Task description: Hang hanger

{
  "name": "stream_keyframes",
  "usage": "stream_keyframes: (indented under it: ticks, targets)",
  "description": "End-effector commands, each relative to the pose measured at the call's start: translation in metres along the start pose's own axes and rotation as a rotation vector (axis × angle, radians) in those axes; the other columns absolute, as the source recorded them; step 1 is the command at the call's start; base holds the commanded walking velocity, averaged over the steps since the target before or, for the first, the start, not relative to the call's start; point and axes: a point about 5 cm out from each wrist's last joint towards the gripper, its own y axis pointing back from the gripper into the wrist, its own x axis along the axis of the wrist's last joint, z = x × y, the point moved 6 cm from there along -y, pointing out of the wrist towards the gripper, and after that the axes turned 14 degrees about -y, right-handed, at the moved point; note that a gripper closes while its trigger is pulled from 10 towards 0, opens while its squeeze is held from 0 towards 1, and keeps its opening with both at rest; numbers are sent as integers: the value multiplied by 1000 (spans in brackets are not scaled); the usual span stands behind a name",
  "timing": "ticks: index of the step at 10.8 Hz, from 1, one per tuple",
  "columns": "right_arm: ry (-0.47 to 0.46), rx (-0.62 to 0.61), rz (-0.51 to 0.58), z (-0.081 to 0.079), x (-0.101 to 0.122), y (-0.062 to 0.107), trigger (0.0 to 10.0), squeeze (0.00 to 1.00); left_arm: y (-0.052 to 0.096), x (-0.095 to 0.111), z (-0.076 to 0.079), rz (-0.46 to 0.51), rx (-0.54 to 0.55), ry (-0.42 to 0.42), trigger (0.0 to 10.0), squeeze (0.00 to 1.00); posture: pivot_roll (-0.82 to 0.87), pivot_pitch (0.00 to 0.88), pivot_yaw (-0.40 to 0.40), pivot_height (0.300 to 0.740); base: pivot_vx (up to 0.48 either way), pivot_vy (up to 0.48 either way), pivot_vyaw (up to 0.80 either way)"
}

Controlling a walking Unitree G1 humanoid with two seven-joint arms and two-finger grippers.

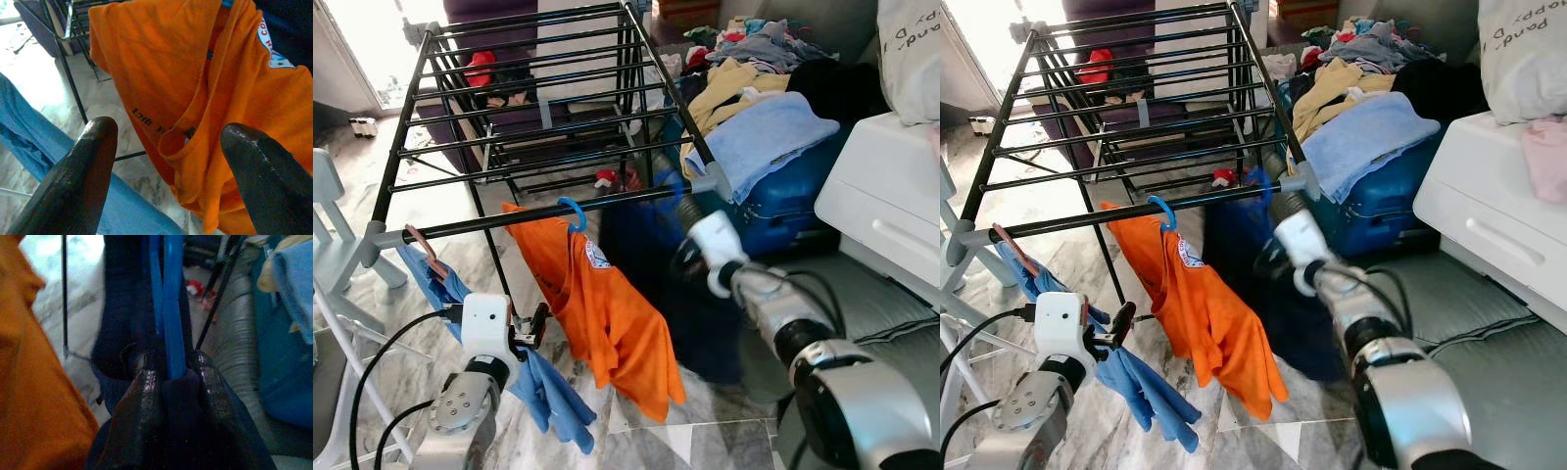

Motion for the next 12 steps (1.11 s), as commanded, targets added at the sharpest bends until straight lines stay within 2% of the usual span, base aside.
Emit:
stream_keyframes:
  ticks: [1, 2, 3, 4, 5, 6, 7, 10, 12]
  targets:
    - [-13, -22, 122, 3, 35, -1, 4235, 0, -2, 0, -1, -2, 10, -3, 10000, 0, 58, 7, 39, 740, 0, 0, 0]
    - [-52, -68, 155, 11, 34, 3, 10000, 0, -2, -1, 1, 0, 9, -3, 10000, 0, 51, 5, 38, 740, 0, 0, 0]
    - [-60, -59, 160, 9, 28, 4, 10000, 0, -2, 0, 1, 4, 8, 1, 10000, 0, 43, 2, 38, 740, 0, 0, 0]
    - [-46, -43, 166, 4, 14, 9, 10000, 0, -3, -1, 4, 5, 6, 5, 10000, 0, 32, 0, 39, 740, 0, 0, 0]
    - [-99, -62, 150, 1, -7, 17, 10000, 0, -4, 0, 5, 11, 3, 6, 10000, 0, 24, 0, 42, 740, 0, 0, 0]
    - [-105, -68, 157, -1, -12, 22, 10000, 0, -4, 1, 6, 17, 3, 5, 10000, 0, 16, 0, 45, 740, 0, 0, 0]
    - [-98, -80, 168, -8, -21, 35, 10000, 0, -5, 3, 7, 31, 3, 1, 10000, 0, -3, 0, 47, 740, 0, 0, 0]
    - [-181, -119, 90, -14, -50, 58, 10000, 0, -11, 5, 10, 37, 14, 1, 10000, 0, -27, 0, 35, 740, 0, 0, 0]
    - [-185, -126, 57, -15, -53, 64, 10000, 0, -12, 4, 12, 38, 14, 5, 10000, 0, -32, 0, 34, 740, 0, 0, 0]
